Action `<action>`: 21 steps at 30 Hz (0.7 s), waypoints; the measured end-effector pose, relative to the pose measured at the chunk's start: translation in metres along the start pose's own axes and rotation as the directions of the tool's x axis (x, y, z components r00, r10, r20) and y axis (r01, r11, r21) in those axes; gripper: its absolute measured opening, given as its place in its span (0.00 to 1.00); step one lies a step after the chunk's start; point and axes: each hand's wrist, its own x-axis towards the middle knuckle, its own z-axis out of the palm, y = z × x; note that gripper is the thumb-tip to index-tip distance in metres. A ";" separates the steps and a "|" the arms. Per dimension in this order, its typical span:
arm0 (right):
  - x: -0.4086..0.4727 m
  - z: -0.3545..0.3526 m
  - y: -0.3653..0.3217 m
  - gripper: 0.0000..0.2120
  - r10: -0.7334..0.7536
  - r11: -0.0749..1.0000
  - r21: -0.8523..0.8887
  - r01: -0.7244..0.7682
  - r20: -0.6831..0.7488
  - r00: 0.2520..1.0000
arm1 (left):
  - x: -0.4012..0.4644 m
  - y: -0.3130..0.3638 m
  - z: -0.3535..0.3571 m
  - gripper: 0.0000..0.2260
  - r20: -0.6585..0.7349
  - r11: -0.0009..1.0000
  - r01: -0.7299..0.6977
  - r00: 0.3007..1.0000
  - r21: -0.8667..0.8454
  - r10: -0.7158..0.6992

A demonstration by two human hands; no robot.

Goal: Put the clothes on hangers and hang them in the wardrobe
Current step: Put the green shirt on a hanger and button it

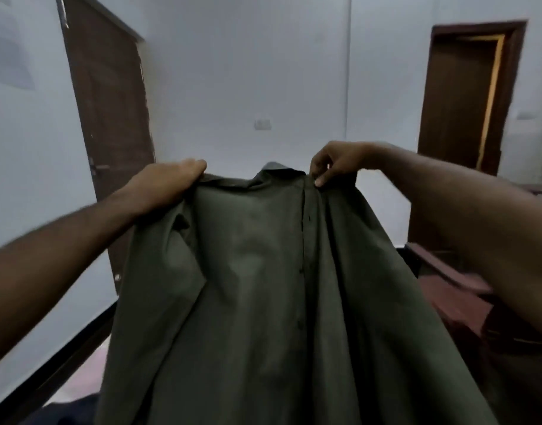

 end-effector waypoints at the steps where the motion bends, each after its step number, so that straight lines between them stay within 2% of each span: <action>1: 0.032 0.024 0.010 0.08 0.010 0.989 -0.142 -0.029 -0.135 0.991 | 0.007 0.002 0.036 0.07 0.007 0.988 -0.019 1.000 0.154 0.019; 3: 0.076 0.090 0.032 0.20 0.011 0.926 -0.346 -0.154 -0.381 0.925 | 0.016 0.015 0.108 0.12 0.137 0.914 0.002 0.989 0.406 -0.063; 4: 0.089 0.131 0.044 0.24 0.027 0.918 -0.348 -0.189 -0.421 0.906 | 0.016 0.024 0.142 0.13 0.222 0.888 0.013 0.966 0.460 -0.129; 5: 0.094 0.175 0.056 0.28 0.062 0.926 -0.320 -0.200 -0.394 0.917 | 0.012 0.038 0.173 0.13 0.301 0.891 0.014 0.939 0.453 -0.168; 6: 0.093 0.222 0.068 0.30 0.106 0.933 -0.297 -0.201 -0.308 0.946 | 0.004 0.058 0.201 0.14 0.372 0.924 0.010 0.913 0.382 -0.164; 8: 0.077 0.317 0.098 0.34 0.208 0.933 -0.284 -0.222 -0.079 0.975 | -0.021 0.108 0.249 0.17 0.464 0.996 0.020 0.884 0.082 -0.056; 10: 0.044 0.397 0.122 0.36 0.284 0.931 -0.265 -0.252 0.091 0.954 | -0.059 0.162 0.283 0.21 0.515 0.962 0.100 0.856 -0.252 0.046; 12: 0.010 0.454 0.140 0.37 0.327 0.940 -0.175 -0.294 0.207 0.922 | -0.108 0.209 0.305 0.26 0.644 0.887 0.182 0.749 -0.424 0.154; 14: -0.023 0.489 0.150 0.36 0.339 0.941 -0.107 -0.322 0.254 0.906 | -0.160 0.245 0.316 0.40 0.757 0.878 0.174 0.596 -0.446 0.267; 15: -0.039 0.499 0.154 0.35 0.345 0.938 -0.105 -0.330 0.226 0.911 | -0.184 0.257 0.320 0.47 0.784 0.888 0.153 0.550 -0.434 0.288; 17: -0.065 0.509 0.158 0.32 0.339 0.935 -0.155 -0.317 0.138 0.931 | -0.218 0.270 0.324 0.53 0.811 0.909 0.131 0.514 -0.395 0.279; 19: -0.079 0.507 0.157 0.29 0.321 0.946 -0.093 -0.310 0.137 0.937 | -0.233 0.277 0.319 0.47 0.821 0.924 0.158 0.526 -0.350 0.221; 21: -0.087 0.499 0.156 0.28 0.276 0.953 0.058 -0.298 0.239 0.931 | -0.233 0.284 0.308 0.35 0.824 0.903 0.230 0.532 -0.362 0.194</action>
